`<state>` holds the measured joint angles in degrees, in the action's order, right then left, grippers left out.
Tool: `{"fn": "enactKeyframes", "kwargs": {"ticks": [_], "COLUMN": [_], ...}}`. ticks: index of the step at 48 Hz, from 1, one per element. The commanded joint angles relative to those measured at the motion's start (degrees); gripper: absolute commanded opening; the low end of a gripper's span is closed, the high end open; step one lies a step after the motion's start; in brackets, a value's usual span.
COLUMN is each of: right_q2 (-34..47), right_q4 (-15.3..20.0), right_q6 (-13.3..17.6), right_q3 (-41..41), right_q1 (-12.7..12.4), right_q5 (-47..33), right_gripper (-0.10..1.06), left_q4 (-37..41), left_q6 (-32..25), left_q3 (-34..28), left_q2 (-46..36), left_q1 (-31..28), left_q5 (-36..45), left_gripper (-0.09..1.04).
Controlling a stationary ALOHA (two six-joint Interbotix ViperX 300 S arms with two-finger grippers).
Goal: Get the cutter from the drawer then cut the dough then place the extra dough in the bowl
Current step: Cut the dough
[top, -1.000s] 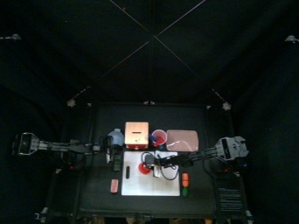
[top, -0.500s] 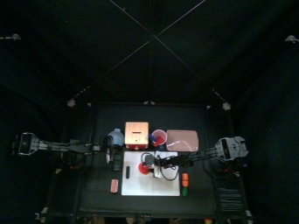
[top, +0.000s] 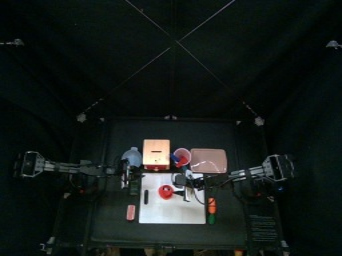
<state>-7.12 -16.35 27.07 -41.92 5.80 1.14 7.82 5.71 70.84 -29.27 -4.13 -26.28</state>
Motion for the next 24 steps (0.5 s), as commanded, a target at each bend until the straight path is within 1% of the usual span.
{"fn": "enactKeyframes", "kwargs": {"ticks": [1, 6, 14, 24], "right_q2": [-1.93, -1.93, -1.93, -1.76], "right_q4": [1.85, 3.43, 5.45, 5.71], "right_q6": [-0.09, -0.09, -0.7, -0.88], "right_q3": [-2.11, -4.48, -6.59, -8.35], "right_q1": [-0.18, -0.26, -0.88, -2.81], "right_q5": [-5.1, -9.49, -13.97, -18.46], "right_gripper": [0.83, 0.83, 0.83, 0.83], "left_q4": [0.44, 0.62, 0.79, 0.79], "left_q6": [-0.09, -0.18, -0.18, -0.18], "left_q3": [0.0, 0.53, 0.09, -1.85], "left_q2": [1.58, 4.83, 10.81, 18.37], "left_q1": [0.44, 0.7, 0.7, 1.23], "left_q5": [-4.83, -10.55, -15.91, -20.92], "left_gripper": [0.83, 0.83, 0.83, 0.83]}}
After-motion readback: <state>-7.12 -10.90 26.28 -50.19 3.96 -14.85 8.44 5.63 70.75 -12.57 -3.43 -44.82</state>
